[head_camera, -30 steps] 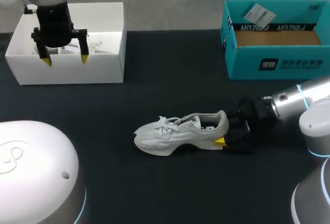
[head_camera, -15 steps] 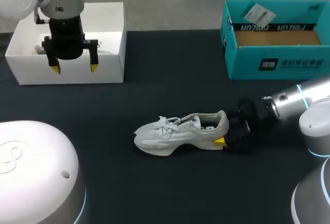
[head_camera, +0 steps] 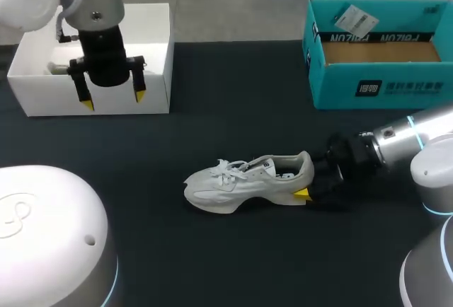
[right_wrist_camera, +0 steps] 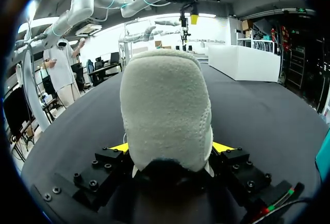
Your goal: Take the shoe out of the shoebox, open the shoe tongue, remove and reinsert the insole, then place the shoe into the shoebox
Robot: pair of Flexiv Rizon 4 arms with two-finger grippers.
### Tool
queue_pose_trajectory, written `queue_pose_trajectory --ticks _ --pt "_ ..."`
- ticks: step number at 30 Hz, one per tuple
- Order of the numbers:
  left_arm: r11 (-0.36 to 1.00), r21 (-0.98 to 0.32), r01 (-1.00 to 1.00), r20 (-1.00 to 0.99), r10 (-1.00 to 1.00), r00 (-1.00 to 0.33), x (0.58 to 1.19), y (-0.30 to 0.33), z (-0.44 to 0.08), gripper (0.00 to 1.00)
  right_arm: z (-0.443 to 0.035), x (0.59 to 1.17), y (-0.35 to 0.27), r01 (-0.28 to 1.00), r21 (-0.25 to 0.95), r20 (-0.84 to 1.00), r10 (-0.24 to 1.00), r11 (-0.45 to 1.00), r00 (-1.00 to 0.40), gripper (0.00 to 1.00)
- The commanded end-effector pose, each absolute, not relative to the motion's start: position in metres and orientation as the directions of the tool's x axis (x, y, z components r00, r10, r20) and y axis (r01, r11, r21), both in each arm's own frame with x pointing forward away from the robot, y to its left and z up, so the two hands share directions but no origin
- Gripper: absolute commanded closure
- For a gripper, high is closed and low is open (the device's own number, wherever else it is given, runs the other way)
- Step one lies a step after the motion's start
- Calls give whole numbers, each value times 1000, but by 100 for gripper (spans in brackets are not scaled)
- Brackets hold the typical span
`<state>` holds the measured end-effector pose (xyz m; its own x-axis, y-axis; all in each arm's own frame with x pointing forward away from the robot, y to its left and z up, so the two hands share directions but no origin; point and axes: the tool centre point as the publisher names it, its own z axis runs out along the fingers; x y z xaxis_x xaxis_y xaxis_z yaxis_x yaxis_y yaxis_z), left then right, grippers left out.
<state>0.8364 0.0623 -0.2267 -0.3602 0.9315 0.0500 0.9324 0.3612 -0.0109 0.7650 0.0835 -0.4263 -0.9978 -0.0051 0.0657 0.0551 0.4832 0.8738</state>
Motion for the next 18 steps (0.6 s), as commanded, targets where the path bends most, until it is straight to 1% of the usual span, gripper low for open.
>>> queue_pose_trajectory --ticks 1,2,3,4,5,6,18 --pt "883 -13 469 176 464 -868 847 31 -231 0 -432 763 86 55 872 65 -3 486 -998 100" --pt "921 9 389 167 382 -909 846 26 -232 0 -432 763 86 55 872 65 -3 486 -998 100" --pt "960 -13 280 147 279 -949 845 23 -231 0 -432 763 86 55 872 65 -3 486 -998 100" --pt "962 -19 271 145 271 -952 845 17 -230 0 -432 763 86 55 872 65 -3 486 -998 100" --pt "980 -37 198 148 201 -968 844 13 -231 0 -432 763 86 55 872 65 -3 486 -998 100" --pt "974 -28 226 146 228 -963 842 4 -231 0 -432 763 86 55 872 65 -3 486 -998 100" --pt "974 -28 226 146 228 -963 842 4 -231 0 -432 763 86 55 872 65 -3 486 -998 100"
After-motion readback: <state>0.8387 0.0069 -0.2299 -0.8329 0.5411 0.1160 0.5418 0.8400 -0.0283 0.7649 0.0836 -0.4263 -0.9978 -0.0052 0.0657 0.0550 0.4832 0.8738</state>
